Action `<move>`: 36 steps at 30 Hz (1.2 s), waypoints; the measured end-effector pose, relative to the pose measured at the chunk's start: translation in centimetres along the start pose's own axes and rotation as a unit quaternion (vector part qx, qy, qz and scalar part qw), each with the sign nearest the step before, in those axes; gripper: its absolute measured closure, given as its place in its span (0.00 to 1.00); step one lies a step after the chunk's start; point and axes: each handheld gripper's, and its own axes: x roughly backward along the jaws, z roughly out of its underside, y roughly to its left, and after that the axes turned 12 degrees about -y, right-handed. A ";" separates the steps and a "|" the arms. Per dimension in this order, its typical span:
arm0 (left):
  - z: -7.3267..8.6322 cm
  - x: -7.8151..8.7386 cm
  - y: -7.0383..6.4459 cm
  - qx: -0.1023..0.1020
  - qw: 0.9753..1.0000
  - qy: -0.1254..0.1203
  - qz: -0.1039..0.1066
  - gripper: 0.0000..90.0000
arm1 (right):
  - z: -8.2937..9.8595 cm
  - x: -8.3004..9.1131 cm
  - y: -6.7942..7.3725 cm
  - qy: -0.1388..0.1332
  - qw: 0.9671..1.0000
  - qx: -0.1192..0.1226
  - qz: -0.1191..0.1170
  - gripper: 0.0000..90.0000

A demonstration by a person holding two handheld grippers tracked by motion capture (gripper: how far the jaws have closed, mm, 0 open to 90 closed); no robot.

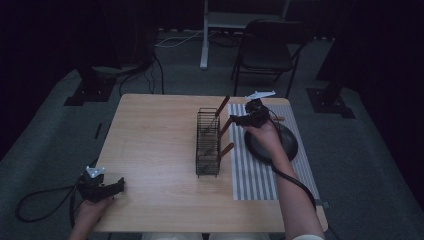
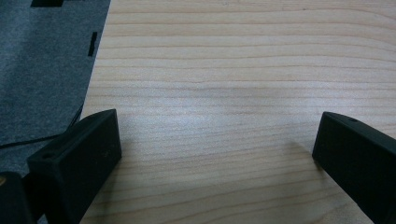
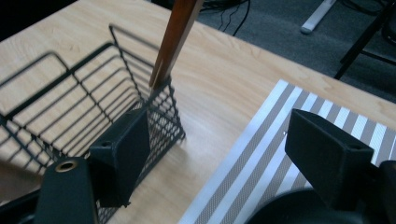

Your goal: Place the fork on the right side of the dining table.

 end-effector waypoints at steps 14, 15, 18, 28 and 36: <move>0.0 0.0 0.0 0.000 1.000 0.000 0.000 0.02 | -3.0 -2.1 0.0 0.001 1.000 -0.012 0.000 0.39; 0.0 0.0 0.0 0.000 1.000 0.000 0.000 0.02 | -3.0 -2.4 0.1 0.003 1.000 -0.009 -0.003 0.39; 0.0 0.0 0.0 0.000 1.000 0.000 0.000 0.02 | -3.0 -3.0 0.3 0.008 1.000 -0.010 -0.005 0.41; 0.0 0.0 0.0 0.000 1.000 0.000 0.000 0.02 | -3.3 -4.7 0.4 0.011 0.998 -0.045 -0.034 0.56; 0.0 0.0 0.0 0.000 1.000 0.000 0.000 0.02 | -3.7 -5.1 1.1 0.014 0.998 -0.025 -0.053 0.78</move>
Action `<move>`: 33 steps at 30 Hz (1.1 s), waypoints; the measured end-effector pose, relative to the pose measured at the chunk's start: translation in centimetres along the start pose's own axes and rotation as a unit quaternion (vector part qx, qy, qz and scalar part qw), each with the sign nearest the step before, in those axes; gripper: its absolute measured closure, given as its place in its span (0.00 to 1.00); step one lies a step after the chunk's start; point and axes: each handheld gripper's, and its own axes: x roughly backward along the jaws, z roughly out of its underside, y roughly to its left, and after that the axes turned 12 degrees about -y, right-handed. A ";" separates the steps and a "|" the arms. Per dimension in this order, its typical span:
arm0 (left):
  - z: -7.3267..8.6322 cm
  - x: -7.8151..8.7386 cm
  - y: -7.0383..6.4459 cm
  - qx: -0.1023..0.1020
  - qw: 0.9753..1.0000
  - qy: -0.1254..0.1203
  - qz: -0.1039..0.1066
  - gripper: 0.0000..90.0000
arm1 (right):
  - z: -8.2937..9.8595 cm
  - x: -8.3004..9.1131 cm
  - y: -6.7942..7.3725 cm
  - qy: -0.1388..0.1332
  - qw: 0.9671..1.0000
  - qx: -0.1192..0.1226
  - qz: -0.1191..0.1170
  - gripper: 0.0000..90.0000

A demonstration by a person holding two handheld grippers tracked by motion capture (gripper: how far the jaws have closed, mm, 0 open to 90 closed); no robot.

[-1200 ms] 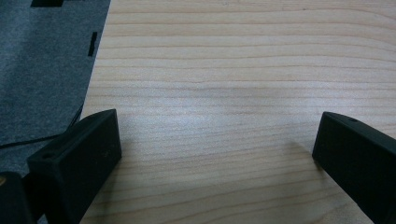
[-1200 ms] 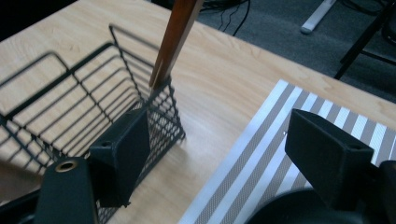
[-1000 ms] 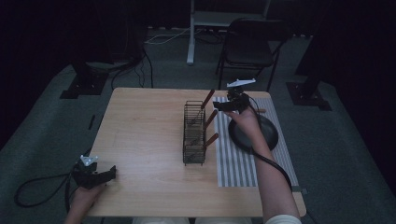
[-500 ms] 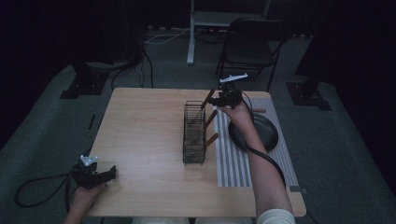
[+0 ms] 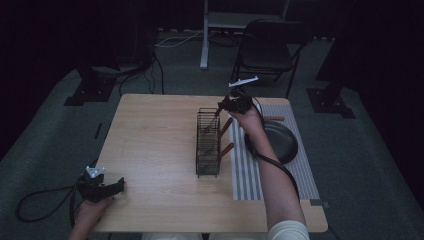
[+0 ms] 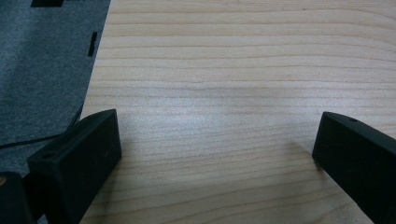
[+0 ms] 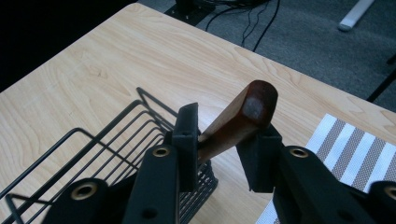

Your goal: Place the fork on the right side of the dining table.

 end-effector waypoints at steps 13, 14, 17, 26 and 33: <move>0.0 0.0 0.0 0.000 1.000 0.000 0.000 0.02 | 0.1 1.2 0.7 0.000 0.997 0.000 -0.080 0.89; 0.0 0.0 0.0 0.000 1.000 0.000 0.000 0.02 | 0.0 1.2 0.7 0.001 0.997 0.002 -0.082 0.89; 0.0 0.0 0.0 0.000 1.000 0.000 0.000 0.02 | 0.0 1.4 0.8 0.002 0.997 0.005 -0.082 0.90; 0.0 0.0 0.0 0.000 1.000 0.000 0.000 0.02 | -0.8 3.6 1.3 -0.025 0.996 0.007 -0.088 0.90; 0.0 0.0 0.0 0.000 1.000 0.000 0.000 0.02 | -1.6 6.4 2.7 -0.051 0.995 0.030 -0.085 0.90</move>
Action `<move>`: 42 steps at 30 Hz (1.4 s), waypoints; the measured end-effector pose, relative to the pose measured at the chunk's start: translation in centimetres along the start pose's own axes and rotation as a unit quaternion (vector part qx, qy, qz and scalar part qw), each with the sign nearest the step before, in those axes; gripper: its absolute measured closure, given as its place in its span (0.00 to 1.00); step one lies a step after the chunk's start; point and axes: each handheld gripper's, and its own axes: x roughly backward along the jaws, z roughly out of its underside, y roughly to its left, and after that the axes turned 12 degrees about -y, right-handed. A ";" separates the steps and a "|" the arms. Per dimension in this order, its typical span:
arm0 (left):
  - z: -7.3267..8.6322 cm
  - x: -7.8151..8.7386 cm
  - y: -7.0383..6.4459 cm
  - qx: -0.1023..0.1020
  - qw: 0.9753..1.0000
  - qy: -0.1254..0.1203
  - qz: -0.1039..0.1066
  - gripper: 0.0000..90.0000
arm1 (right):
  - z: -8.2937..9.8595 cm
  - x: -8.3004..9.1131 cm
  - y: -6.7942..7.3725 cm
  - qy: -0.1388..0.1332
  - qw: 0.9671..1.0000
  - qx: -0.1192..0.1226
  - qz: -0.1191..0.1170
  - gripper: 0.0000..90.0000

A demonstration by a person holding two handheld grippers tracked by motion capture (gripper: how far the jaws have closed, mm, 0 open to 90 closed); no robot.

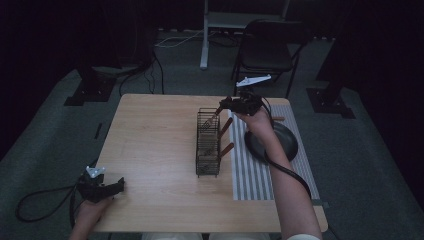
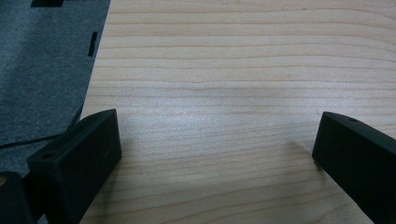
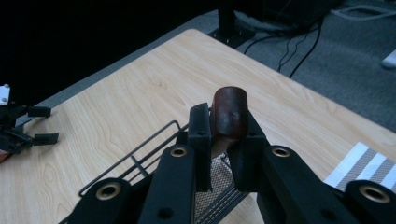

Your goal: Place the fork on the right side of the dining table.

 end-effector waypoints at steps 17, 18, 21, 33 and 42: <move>0.0 0.0 0.0 -0.001 1.000 0.000 0.000 0.02 | -2.1 5.1 0.7 -0.043 0.999 0.011 0.021 0.89; 0.0 0.0 0.0 -0.001 1.000 0.000 0.000 0.02 | -2.1 5.5 0.7 -0.047 0.999 0.009 0.024 0.89; 0.0 0.0 0.0 -0.001 1.000 0.000 0.000 0.02 | -2.2 6.4 0.5 -0.057 0.998 0.006 0.034 0.90; 0.0 0.0 0.0 -0.001 1.000 0.000 0.000 0.02 | -1.4 10.6 -0.5 -0.078 0.994 -0.004 0.072 0.89; 0.0 0.0 0.0 -0.001 1.000 0.000 0.000 0.02 | 1.4 13.2 -1.5 -0.073 0.992 -0.019 0.102 0.89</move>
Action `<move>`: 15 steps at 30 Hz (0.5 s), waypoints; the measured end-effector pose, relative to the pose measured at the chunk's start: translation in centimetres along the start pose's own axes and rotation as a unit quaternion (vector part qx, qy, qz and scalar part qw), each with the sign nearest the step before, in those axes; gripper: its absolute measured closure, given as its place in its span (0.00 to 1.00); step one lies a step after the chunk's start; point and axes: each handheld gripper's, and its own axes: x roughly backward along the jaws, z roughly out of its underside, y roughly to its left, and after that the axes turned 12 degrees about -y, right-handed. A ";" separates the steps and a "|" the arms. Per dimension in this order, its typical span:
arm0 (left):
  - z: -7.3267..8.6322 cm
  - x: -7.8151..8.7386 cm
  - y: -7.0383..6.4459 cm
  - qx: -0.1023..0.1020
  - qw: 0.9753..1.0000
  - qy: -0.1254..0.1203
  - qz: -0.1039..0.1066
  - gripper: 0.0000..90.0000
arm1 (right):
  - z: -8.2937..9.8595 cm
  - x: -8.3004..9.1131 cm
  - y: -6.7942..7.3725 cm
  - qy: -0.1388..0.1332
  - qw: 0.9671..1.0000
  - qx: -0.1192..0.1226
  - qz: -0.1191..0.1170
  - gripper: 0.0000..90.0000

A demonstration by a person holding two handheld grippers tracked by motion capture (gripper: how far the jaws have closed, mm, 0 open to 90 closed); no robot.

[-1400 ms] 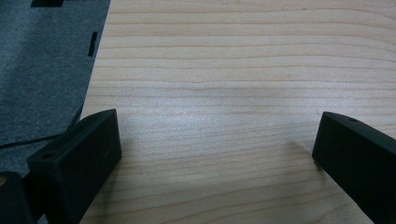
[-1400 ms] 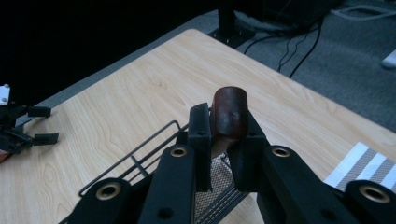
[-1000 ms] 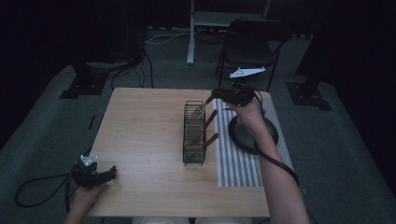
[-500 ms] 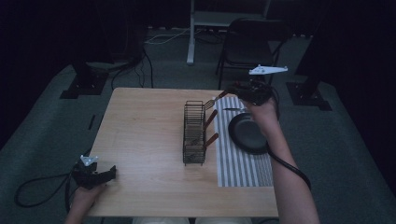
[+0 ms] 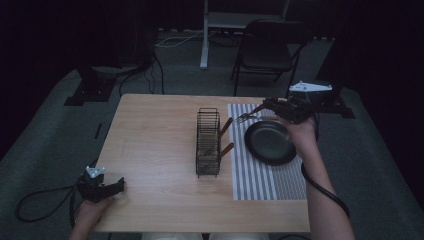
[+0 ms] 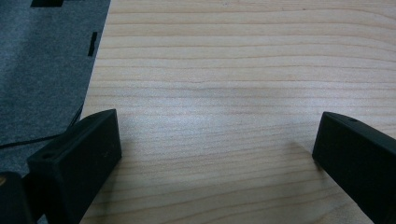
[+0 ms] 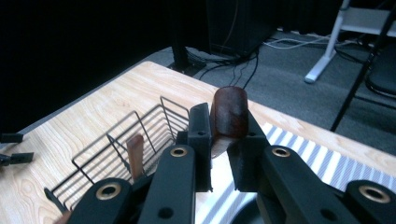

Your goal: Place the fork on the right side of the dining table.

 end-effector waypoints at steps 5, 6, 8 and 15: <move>0.0 0.0 0.0 0.000 1.000 0.000 0.000 0.02 | 1.9 1.4 -0.7 0.002 1.000 -0.014 0.015 0.90; 0.0 0.0 0.0 -0.001 1.000 0.000 0.000 0.02 | 2.4 1.7 -0.8 0.004 1.000 -0.016 0.018 0.90; 0.0 0.0 0.0 0.002 1.000 -0.001 0.000 0.02 | 3.2 2.1 -0.8 0.007 1.000 -0.020 0.023 0.89; 0.0 0.0 0.0 0.000 1.000 0.000 0.000 0.02 | 6.2 4.0 -0.1 0.015 0.999 -0.023 0.034 0.89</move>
